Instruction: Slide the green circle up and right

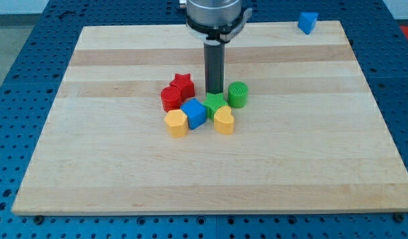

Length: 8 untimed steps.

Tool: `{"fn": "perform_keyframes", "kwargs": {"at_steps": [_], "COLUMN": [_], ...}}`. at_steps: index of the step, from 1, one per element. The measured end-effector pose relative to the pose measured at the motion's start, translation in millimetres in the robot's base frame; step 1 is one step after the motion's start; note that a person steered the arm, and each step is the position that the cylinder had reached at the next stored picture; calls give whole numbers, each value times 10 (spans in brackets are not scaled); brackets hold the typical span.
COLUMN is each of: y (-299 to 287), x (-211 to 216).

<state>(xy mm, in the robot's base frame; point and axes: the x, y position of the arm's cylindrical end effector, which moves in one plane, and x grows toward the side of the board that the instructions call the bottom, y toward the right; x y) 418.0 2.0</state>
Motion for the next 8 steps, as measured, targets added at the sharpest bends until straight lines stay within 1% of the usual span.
{"fn": "perform_keyframes", "kwargs": {"at_steps": [1, 3, 4, 6, 7, 8], "y": [47, 474, 595, 633, 755, 1073], "x": [187, 141, -55, -632, -889, -1011]}}
